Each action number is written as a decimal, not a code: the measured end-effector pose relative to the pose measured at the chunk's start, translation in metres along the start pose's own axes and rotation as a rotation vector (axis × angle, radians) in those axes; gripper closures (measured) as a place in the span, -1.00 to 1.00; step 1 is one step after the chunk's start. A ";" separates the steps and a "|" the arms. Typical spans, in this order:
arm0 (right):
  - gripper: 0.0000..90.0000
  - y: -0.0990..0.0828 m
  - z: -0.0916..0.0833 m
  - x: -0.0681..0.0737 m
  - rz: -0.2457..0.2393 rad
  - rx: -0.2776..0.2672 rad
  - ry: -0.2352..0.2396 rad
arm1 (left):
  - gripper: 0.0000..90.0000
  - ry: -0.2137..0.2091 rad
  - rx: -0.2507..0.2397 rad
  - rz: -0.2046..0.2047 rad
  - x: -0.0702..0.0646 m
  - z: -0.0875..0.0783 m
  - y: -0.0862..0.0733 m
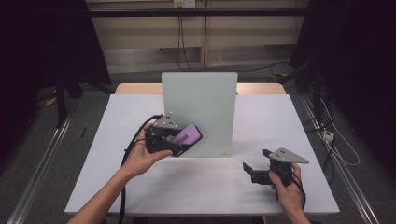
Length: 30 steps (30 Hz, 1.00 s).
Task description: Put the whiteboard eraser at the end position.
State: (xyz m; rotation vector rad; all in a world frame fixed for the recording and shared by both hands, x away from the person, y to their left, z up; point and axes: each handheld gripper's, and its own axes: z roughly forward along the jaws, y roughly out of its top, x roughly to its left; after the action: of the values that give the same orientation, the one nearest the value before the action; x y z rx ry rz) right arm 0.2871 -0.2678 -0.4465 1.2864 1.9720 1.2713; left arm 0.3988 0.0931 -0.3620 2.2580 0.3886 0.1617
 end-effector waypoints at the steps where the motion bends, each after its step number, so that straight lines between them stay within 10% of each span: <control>1: -0.90 0.000 0.000 0.000 -0.006 0.000 0.003 | -0.09 -0.004 0.007 -0.004 -0.001 0.001 0.000; 30: -0.91 0.003 0.008 0.000 -0.015 -0.003 0.045 | -0.09 -0.129 0.206 0.033 -0.031 0.034 -0.006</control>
State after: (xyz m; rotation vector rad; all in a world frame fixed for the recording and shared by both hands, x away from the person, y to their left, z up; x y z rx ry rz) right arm 0.2946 -0.2641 -0.4472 1.2502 2.0061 1.3065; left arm 0.3762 0.0625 -0.3885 2.4633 0.3113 -0.0076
